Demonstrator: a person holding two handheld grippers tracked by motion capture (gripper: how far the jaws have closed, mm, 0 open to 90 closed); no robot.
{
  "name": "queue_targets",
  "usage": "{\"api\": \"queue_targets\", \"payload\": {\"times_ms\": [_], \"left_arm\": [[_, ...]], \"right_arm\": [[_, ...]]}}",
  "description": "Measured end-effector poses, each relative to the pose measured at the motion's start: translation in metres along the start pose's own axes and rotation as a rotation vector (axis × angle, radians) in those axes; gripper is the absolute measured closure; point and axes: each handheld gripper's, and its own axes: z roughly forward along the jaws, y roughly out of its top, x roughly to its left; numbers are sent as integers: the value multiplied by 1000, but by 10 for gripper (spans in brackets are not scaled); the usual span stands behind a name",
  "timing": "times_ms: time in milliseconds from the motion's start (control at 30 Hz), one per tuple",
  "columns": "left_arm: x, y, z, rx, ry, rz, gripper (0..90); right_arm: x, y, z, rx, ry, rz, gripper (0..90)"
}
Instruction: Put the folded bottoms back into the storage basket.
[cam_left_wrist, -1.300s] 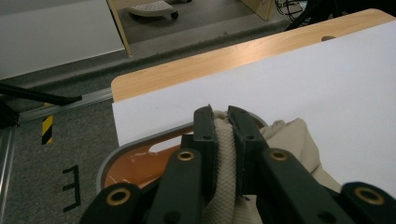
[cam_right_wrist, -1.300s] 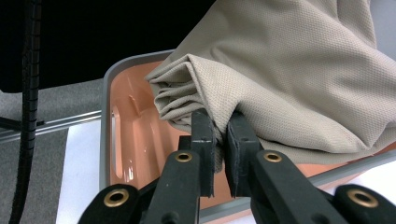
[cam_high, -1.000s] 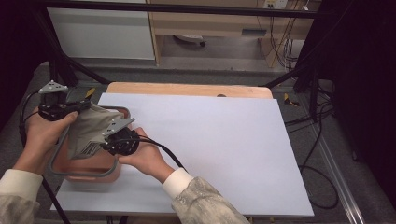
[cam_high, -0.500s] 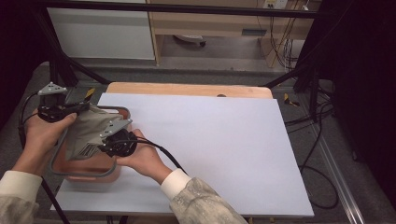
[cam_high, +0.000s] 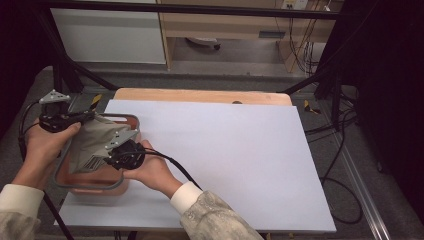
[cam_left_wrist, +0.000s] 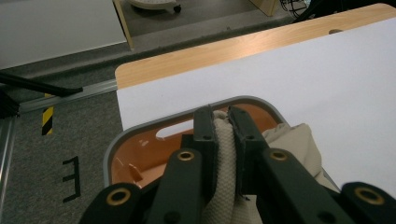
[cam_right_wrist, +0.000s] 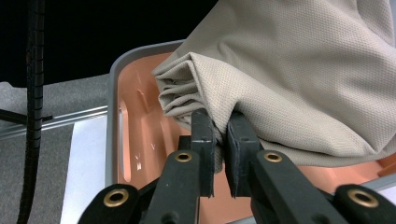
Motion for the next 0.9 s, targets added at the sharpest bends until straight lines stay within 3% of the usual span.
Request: {"api": "queue_targets", "payload": {"times_ms": [900], "left_arm": [[6,-13,9,35,5,-12,827]], "right_arm": [[1,-10,13,34,11,3,834]]}}
